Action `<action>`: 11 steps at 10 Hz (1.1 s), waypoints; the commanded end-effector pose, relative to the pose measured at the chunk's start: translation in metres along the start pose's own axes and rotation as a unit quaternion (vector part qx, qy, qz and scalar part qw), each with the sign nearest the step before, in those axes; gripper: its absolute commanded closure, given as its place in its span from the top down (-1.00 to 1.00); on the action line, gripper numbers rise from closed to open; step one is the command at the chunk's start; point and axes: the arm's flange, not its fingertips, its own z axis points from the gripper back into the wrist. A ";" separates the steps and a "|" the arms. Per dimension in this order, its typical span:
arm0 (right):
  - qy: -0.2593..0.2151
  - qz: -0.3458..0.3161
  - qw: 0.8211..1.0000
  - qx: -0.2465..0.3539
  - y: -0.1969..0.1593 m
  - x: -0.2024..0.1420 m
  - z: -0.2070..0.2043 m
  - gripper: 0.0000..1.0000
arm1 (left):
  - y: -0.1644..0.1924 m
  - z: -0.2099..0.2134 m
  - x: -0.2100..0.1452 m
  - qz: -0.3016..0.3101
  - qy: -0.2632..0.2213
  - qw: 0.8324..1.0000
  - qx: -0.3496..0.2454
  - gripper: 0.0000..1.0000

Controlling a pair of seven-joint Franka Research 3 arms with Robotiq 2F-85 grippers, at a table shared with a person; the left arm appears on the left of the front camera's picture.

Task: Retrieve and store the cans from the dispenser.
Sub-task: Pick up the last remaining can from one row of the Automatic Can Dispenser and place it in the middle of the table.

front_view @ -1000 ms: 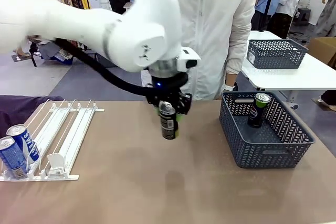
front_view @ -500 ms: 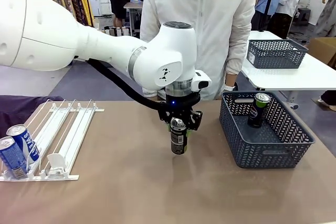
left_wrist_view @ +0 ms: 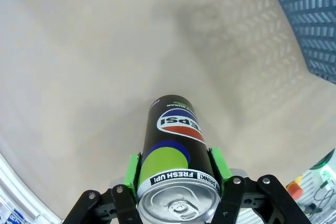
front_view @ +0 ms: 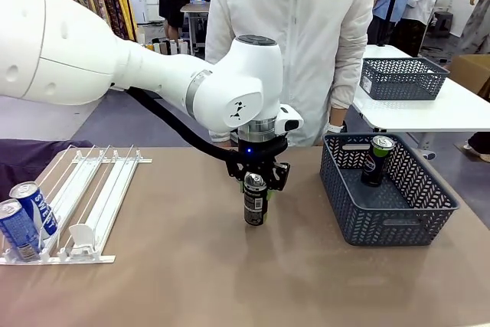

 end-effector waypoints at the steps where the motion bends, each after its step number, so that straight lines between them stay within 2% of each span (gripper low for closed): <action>1: -0.004 0.012 1.000 0.010 0.001 0.002 -0.001 1.00 | 0.002 0.000 -0.004 0.007 -0.001 1.000 0.013 -1.00; 2: -0.004 0.012 1.000 0.010 0.001 0.002 -0.001 1.00 | 0.002 -0.002 -0.003 0.005 0.001 1.000 0.014 -0.70; 3: -0.004 0.012 1.000 0.010 0.001 0.002 -0.001 1.00 | 0.003 -0.001 -0.003 0.001 0.003 1.000 0.015 0.49; 4: -0.004 0.012 1.000 0.010 0.001 0.002 -0.001 1.00 | 0.005 0.001 -0.004 0.002 0.001 1.000 0.016 1.00; 6: -0.004 0.012 1.000 0.010 0.001 0.002 -0.001 1.00 | 0.010 0.026 -0.010 0.001 -0.024 1.000 0.016 1.00; 8: -0.004 0.012 1.000 0.010 0.001 0.002 -0.001 1.00 | 0.026 0.095 -0.037 -0.003 -0.078 0.997 -0.006 1.00; 9: -0.004 0.012 1.000 0.010 0.001 0.002 -0.001 1.00 | 0.042 0.136 -0.062 -0.008 -0.095 0.995 -0.019 1.00; 10: -0.004 0.012 1.000 0.010 0.001 0.002 -0.001 1.00 | 0.067 0.171 -0.089 -0.017 -0.123 0.990 -0.064 1.00; 11: -0.004 0.012 1.000 0.010 0.001 0.002 -0.001 1.00 | 0.107 0.201 -0.121 -0.015 -0.166 0.979 -0.120 1.00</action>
